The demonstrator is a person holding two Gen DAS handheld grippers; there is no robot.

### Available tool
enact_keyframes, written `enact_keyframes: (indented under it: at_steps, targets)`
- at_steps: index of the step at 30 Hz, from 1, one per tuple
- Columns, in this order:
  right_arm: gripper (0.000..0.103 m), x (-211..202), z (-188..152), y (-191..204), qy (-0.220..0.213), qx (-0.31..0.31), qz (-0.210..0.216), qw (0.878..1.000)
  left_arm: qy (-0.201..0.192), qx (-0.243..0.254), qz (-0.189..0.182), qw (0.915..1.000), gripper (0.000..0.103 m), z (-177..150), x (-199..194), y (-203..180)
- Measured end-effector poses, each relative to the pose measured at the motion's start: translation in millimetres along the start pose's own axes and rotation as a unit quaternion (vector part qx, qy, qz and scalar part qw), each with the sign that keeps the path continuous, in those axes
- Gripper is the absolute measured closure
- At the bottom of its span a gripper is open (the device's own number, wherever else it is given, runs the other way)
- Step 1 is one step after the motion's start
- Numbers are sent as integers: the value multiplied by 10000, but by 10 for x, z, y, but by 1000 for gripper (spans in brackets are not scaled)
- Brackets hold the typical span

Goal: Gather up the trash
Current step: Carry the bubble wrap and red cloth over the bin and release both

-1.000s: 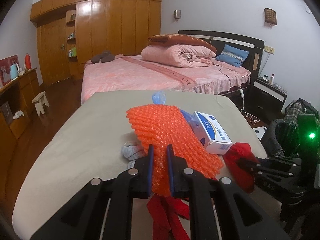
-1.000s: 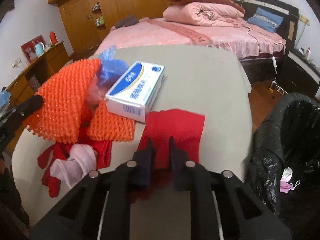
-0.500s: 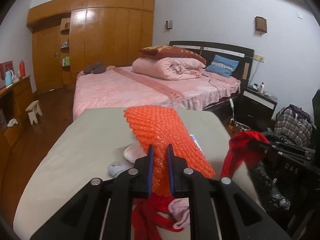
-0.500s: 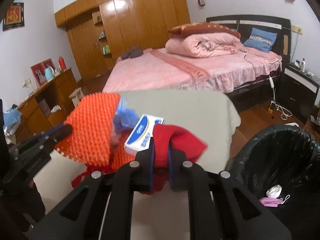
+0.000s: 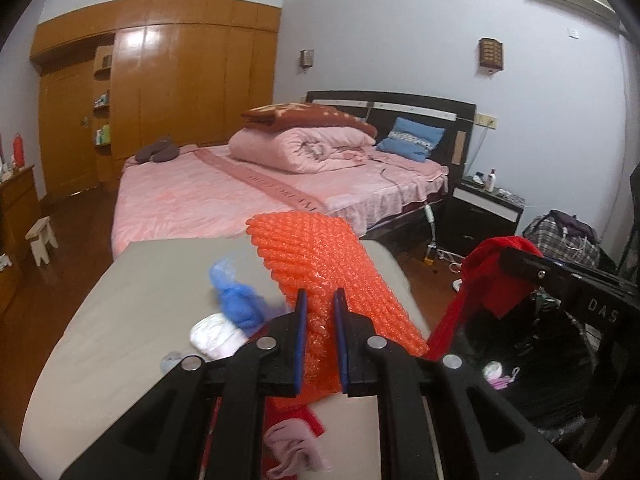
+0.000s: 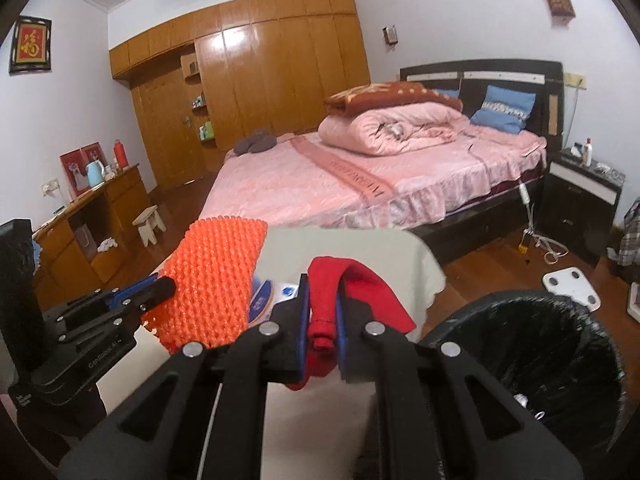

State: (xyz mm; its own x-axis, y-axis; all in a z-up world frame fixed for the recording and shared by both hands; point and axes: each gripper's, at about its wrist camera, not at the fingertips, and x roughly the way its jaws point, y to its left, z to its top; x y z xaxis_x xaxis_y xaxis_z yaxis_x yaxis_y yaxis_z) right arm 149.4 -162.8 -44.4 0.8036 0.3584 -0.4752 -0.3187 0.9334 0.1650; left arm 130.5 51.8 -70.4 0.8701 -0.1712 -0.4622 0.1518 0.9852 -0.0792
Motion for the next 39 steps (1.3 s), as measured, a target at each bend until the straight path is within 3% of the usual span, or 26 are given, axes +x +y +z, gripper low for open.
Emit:
enact_keyframes:
  at_steps: [19, 39]
  targets:
    - [93, -632, -75, -886, -203, 189, -1111, 9934, -214, 465, -1127, 9923, 90, 291, 107, -1101]
    - [93, -928, -316, -1348, -98, 374, -1637, 9857, -92, 780, -1829, 9800, 90, 301, 279, -1783]
